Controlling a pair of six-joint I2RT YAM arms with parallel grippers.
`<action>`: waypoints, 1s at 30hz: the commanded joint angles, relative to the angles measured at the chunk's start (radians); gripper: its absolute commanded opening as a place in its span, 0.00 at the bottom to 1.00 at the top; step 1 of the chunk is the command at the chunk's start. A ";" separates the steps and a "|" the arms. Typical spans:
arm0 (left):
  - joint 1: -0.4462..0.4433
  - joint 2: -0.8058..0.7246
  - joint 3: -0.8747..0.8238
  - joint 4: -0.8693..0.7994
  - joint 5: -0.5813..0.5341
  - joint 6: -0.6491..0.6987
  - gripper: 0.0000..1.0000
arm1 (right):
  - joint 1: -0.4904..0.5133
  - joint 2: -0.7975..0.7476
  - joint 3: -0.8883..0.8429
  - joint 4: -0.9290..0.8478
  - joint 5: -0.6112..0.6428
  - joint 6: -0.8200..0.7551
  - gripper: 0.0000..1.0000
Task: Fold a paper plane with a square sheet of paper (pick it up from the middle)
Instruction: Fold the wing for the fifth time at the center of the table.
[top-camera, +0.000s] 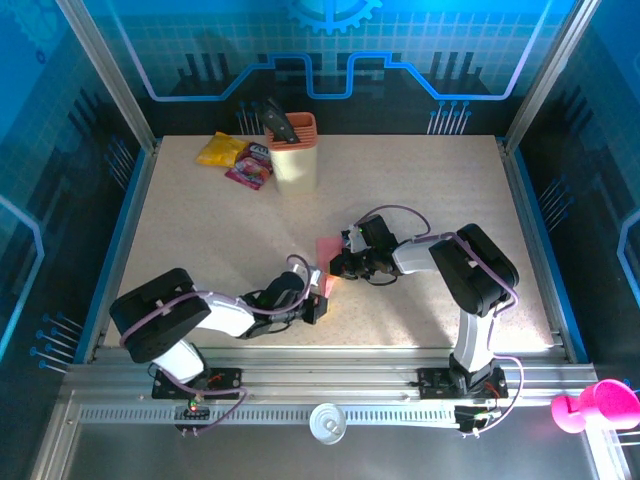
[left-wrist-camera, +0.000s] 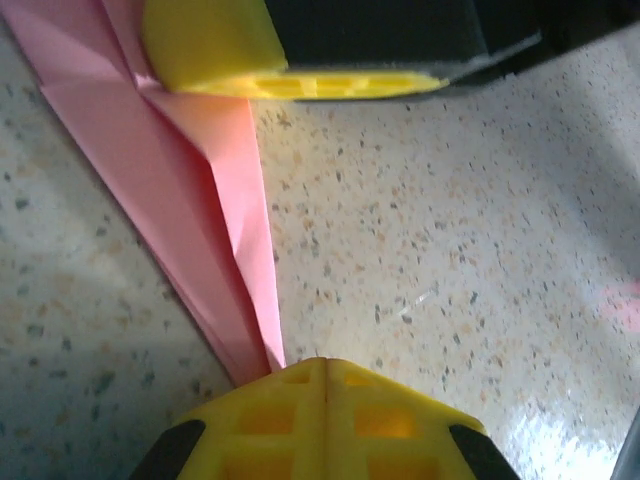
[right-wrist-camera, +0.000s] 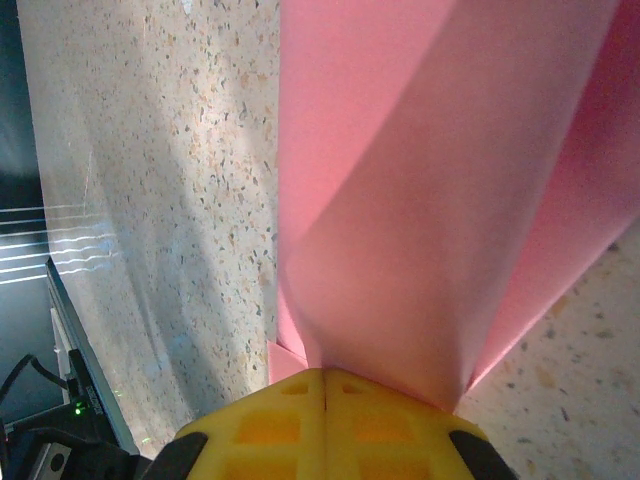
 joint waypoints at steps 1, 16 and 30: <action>-0.032 -0.015 -0.099 -0.203 0.039 -0.076 0.00 | 0.003 0.081 -0.044 -0.161 0.142 -0.002 0.00; 0.100 -0.136 0.157 -0.292 0.190 0.068 0.00 | 0.003 0.103 -0.050 -0.153 0.137 0.004 0.00; 0.142 0.110 0.303 -0.243 0.290 0.160 0.00 | 0.003 0.095 -0.054 -0.158 0.135 0.002 0.00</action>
